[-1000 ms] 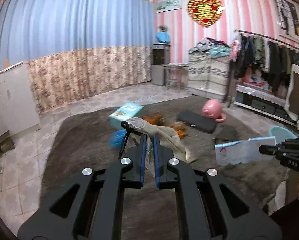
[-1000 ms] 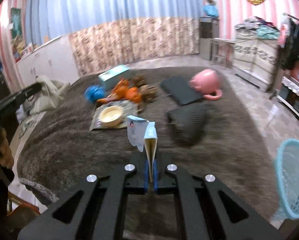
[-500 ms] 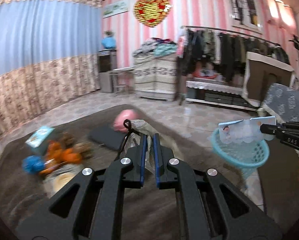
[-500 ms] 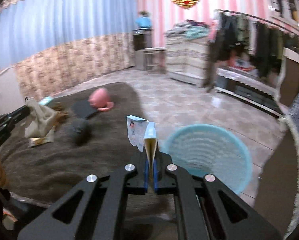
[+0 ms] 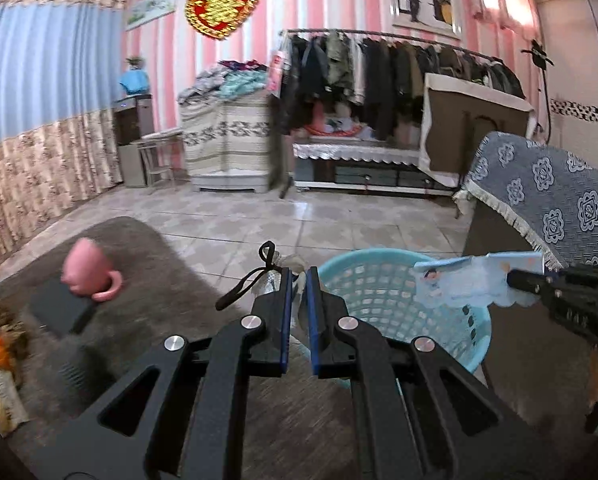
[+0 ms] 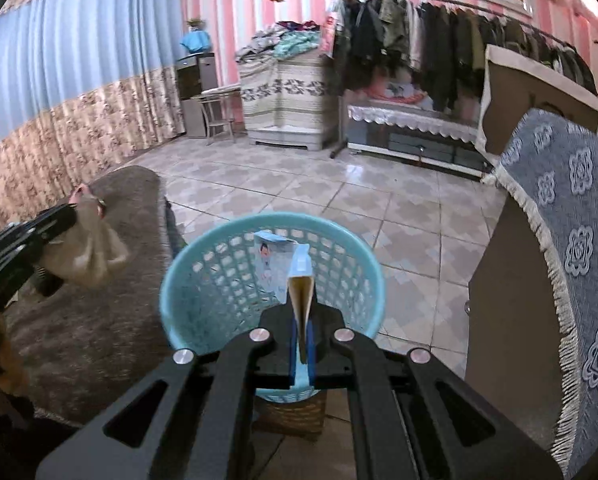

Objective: Collect trash
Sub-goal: 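Carry cloth and receipt over the blue basket and open both tools, then move both open tools back over the items on the rug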

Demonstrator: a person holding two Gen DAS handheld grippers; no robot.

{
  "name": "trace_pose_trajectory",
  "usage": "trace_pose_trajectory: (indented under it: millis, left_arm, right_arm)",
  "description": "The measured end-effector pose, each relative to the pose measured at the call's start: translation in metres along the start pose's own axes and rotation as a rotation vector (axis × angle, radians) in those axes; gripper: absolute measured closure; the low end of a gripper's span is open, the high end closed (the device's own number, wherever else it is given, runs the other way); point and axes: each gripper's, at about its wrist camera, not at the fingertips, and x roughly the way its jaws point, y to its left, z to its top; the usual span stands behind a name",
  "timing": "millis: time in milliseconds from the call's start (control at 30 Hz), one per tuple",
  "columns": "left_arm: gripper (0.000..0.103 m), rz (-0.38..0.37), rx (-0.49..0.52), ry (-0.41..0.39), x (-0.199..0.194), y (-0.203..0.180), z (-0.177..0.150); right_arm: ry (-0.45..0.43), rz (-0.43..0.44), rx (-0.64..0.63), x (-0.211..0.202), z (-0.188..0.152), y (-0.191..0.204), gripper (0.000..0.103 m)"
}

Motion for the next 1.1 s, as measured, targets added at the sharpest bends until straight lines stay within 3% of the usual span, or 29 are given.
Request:
trace_pose_trajectory:
  millis: [300, 333, 400, 467, 800, 1000, 1033, 1067, 1100]
  left_arm:
    - [0.094, -0.076, 0.071, 0.057, 0.081, -0.042, 0.007]
    - [0.090, -0.080, 0.066, 0.062, 0.084, -0.042, 0.008]
    - [0.053, -0.083, 0.050, 0.081, 0.092, -0.036, 0.010]
    - [0.035, -0.043, 0.026, 0.074, 0.095, -0.027, 0.012]
    - [0.006, 0.095, -0.061, 0.020, 0.049, 0.049, 0.027]
    - [0.005, 0.176, -0.065, 0.015, 0.019, 0.085, 0.026]
    - [0.005, 0.190, -0.076, 0.013, 0.013, 0.093, 0.025]
    - [0.005, 0.198, -0.084, 0.011, 0.007, 0.098, 0.024]
    - [0.005, 0.207, -0.092, 0.008, 0.001, 0.104, 0.024]
  right_arm:
    - [0.046, -0.015, 0.072, 0.032, -0.005, -0.024, 0.099]
    - [0.046, -0.019, 0.065, 0.032, -0.006, -0.020, 0.099]
    - [0.044, -0.024, 0.052, 0.035, -0.001, -0.015, 0.099]
    - [0.040, -0.028, 0.041, 0.031, -0.002, -0.006, 0.099]
    - [0.051, -0.009, 0.032, 0.053, 0.001, 0.030, 0.099]
    - [0.074, -0.018, 0.036, 0.081, 0.006, 0.049, 0.096]
    - [0.078, -0.024, 0.039, 0.085, 0.007, 0.050, 0.085]
    - [0.077, -0.026, 0.044, 0.088, 0.008, 0.051, 0.062]
    - [0.069, -0.034, 0.049, 0.089, 0.009, 0.051, 0.049]
